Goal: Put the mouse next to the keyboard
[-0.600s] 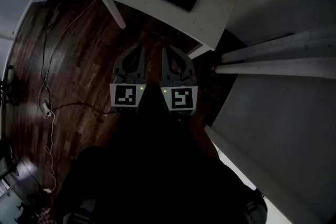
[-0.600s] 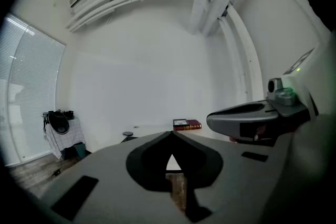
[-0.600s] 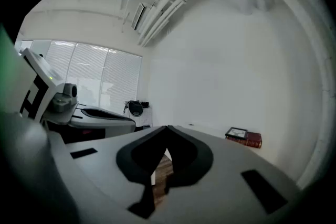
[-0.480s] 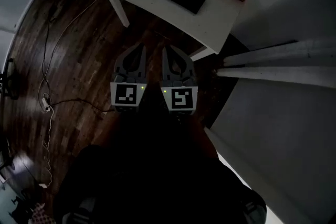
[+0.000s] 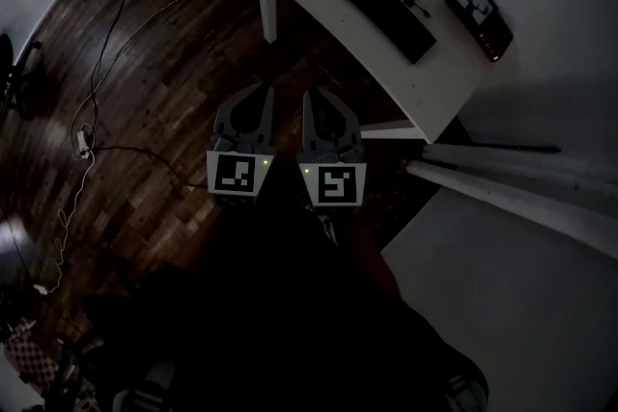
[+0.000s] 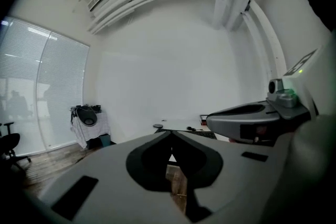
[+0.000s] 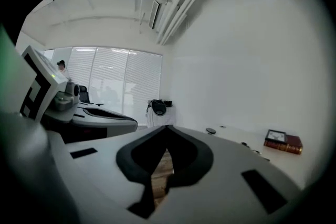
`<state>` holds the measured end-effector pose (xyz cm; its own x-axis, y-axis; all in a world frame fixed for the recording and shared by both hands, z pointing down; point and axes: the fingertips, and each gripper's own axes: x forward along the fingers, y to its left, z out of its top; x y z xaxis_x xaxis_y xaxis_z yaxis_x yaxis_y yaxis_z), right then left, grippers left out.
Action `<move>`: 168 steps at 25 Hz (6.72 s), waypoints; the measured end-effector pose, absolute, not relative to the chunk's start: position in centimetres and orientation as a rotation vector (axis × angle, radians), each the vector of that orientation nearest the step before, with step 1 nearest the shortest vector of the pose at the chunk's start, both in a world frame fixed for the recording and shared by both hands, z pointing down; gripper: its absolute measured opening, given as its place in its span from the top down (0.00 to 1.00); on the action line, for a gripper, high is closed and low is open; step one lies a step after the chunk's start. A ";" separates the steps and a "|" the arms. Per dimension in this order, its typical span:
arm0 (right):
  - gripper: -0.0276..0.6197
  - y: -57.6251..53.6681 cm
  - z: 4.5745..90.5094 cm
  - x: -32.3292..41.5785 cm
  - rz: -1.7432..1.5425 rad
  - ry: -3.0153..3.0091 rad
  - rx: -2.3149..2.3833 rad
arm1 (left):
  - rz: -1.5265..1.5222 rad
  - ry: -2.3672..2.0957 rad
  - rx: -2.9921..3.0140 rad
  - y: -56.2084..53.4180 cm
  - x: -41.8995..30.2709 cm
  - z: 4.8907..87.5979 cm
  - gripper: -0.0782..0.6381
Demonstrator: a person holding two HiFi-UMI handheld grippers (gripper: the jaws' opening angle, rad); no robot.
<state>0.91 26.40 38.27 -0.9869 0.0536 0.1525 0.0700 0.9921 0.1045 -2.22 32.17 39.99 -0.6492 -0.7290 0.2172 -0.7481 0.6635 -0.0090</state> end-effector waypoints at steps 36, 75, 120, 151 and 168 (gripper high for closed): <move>0.92 38.4 42.6 -26.9 -0.328 -2.747 -0.417 | -0.001 -2.547 1.101 43.1 -27.2 45.0 0.89; 0.92 2.0 46.9 -40.2 0.130 -2.589 0.270 | 0.801 -1.794 1.900 6.5 -45.4 47.5 0.89; 0.48 -5.7 64.5 -52.5 0.008 -1.889 -0.085 | 1.721 -0.357 2.394 -5.4 -53.5 63.4 0.46; 0.49 -2.1 59.3 -44.2 -0.190 -2.036 -0.043 | 1.872 -0.581 2.330 -2.0 -45.5 57.8 0.52; 0.49 -6.4 58.3 -28.0 -0.141 -2.106 0.133 | 2.070 -0.420 2.319 -6.2 -29.0 56.6 0.52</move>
<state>-28.01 -6.44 58.30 -0.5117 -0.1519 0.8457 -0.0380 0.9873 0.1543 -29.00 -6.21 56.59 0.0929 -0.1946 0.9765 -0.2013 -0.9641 -0.1730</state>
